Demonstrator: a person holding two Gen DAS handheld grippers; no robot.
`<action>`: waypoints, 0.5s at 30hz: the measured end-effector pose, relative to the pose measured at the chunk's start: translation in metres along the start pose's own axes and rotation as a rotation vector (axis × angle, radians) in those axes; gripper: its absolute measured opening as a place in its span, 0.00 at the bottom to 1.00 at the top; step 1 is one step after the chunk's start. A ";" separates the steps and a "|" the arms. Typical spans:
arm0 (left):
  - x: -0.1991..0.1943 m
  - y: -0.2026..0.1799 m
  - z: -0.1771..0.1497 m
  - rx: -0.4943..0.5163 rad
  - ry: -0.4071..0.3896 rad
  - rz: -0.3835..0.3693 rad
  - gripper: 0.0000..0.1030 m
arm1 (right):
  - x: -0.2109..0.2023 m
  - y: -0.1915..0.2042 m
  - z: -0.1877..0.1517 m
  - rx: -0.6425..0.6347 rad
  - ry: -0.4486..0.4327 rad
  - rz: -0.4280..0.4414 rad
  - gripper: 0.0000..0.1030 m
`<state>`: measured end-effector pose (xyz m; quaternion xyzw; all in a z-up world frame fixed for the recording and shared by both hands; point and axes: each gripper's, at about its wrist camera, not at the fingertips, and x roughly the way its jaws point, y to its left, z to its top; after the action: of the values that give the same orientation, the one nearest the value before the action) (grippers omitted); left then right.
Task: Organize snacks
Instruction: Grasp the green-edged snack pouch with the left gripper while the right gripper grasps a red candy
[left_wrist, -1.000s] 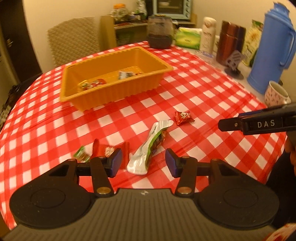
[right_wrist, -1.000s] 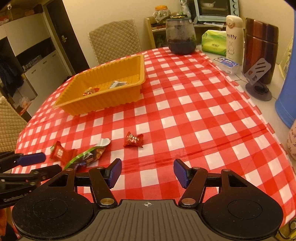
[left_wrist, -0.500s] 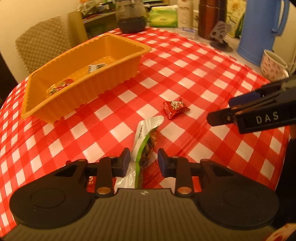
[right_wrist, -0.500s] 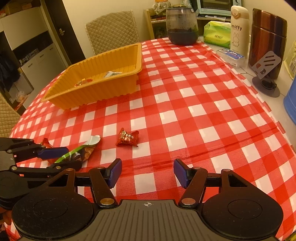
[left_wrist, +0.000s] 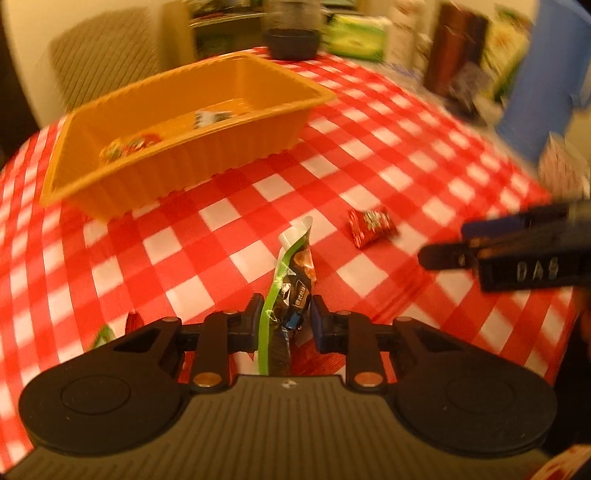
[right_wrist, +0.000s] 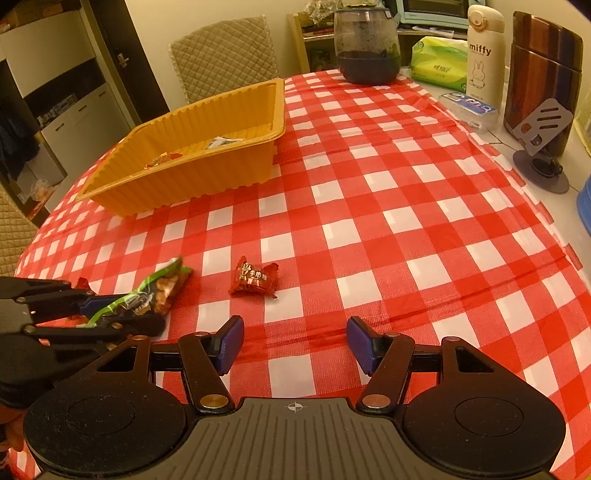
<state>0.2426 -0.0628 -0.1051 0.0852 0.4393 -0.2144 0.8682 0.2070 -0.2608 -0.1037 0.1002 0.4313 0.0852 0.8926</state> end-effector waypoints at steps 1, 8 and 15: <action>-0.003 0.004 0.000 -0.040 -0.010 -0.013 0.20 | 0.001 0.000 0.000 -0.007 -0.001 -0.002 0.60; -0.018 0.021 -0.004 -0.209 -0.045 -0.060 0.19 | 0.009 0.005 0.005 -0.064 -0.008 0.013 0.60; -0.031 0.034 -0.011 -0.305 -0.071 -0.060 0.19 | 0.021 0.016 0.015 -0.149 -0.029 0.045 0.60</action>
<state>0.2333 -0.0189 -0.0881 -0.0683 0.4381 -0.1738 0.8793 0.2309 -0.2415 -0.1063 0.0447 0.4085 0.1357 0.9015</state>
